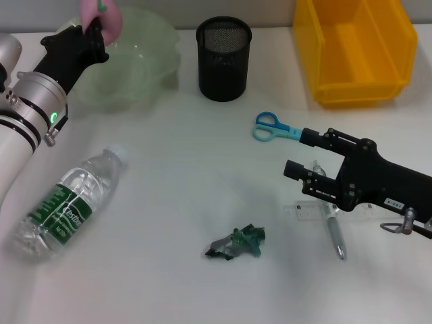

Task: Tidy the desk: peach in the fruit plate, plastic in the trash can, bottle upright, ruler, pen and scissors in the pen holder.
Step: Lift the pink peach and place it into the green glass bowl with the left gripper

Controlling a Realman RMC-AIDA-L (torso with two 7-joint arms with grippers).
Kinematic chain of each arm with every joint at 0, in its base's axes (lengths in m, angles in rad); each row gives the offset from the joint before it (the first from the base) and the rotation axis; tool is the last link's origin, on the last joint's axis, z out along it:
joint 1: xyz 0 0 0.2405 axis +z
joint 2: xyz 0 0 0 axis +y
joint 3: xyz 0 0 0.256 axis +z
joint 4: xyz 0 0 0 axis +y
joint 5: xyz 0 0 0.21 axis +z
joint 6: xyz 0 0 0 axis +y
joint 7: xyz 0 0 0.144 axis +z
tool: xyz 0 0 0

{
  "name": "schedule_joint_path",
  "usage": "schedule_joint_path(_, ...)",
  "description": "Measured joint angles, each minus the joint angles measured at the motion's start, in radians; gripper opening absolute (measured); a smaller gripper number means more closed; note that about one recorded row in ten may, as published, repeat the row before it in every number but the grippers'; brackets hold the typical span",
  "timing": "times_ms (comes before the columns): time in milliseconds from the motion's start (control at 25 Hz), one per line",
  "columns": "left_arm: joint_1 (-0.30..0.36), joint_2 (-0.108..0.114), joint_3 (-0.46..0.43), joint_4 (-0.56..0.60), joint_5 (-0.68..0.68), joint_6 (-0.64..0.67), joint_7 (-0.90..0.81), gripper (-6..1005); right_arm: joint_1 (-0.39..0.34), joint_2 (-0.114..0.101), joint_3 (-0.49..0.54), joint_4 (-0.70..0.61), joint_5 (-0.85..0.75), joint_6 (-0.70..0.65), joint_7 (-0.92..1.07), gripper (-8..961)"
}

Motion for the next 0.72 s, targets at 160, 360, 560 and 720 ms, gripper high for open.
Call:
schedule_joint_path(160, 0.000, 0.000, 0.000, 0.000, 0.001, 0.001, 0.001, 67, 0.001, -0.001, 0.000, -0.001, 0.000, 0.000, 0.000, 686)
schedule_joint_path(360, 0.000, 0.000, 0.004, 0.000, 0.001, 0.005, 0.001, 69, 0.002, -0.001, 0.000, -0.001, 0.000, 0.000, 0.000, 686)
schedule_joint_path(560, 0.001, 0.000, 0.006, -0.001, 0.002, 0.028, 0.008, 152, 0.002, -0.001, 0.000, -0.002, 0.000, 0.005, 0.000, 686)
schedule_joint_path(720, 0.003, 0.000, 0.007, -0.001, 0.002, 0.035, 0.009, 295, 0.001, -0.001, 0.000, -0.002, 0.000, 0.010, 0.000, 685)
